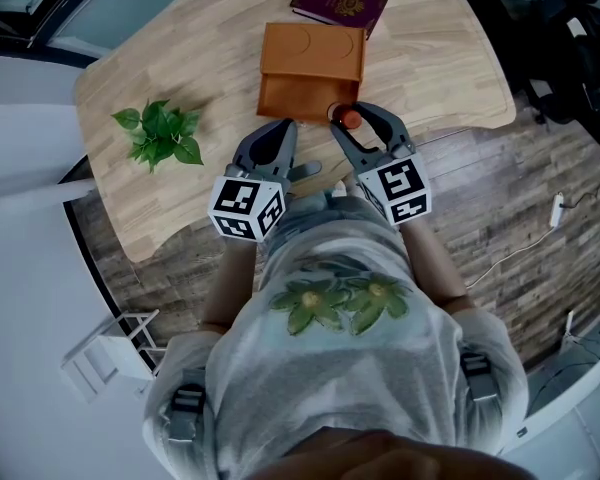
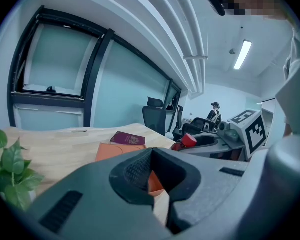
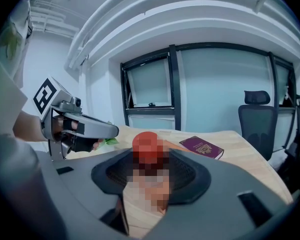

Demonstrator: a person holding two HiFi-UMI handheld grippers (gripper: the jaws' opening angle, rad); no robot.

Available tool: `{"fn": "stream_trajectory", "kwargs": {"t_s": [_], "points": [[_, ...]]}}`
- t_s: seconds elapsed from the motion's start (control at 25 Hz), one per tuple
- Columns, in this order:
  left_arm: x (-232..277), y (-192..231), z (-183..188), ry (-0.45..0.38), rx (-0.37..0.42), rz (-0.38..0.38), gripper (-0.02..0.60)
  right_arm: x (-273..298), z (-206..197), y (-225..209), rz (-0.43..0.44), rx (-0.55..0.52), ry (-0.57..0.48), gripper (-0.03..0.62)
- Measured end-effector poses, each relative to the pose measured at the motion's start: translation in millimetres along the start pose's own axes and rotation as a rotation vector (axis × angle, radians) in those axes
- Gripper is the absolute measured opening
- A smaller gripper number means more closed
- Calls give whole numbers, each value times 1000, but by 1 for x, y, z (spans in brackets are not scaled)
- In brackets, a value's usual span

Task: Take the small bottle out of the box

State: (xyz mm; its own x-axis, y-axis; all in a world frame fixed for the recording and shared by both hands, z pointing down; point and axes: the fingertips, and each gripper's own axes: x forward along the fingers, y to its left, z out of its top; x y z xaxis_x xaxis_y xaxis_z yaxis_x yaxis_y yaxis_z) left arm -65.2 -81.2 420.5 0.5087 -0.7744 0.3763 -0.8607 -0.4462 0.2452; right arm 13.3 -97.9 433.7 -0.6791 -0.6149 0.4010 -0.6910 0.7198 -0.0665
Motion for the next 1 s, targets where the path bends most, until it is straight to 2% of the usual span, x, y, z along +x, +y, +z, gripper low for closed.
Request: {"fn": "stream_trajectory", "kwargs": {"t_s": [0.36, 1.0], "points": [[0, -6, 6, -21, -24, -13, 8, -14, 4, -3, -4, -21, -6, 187], [1, -20, 7, -21, -3, -38, 8, -35, 19, 5, 5, -37, -22, 187]]}}
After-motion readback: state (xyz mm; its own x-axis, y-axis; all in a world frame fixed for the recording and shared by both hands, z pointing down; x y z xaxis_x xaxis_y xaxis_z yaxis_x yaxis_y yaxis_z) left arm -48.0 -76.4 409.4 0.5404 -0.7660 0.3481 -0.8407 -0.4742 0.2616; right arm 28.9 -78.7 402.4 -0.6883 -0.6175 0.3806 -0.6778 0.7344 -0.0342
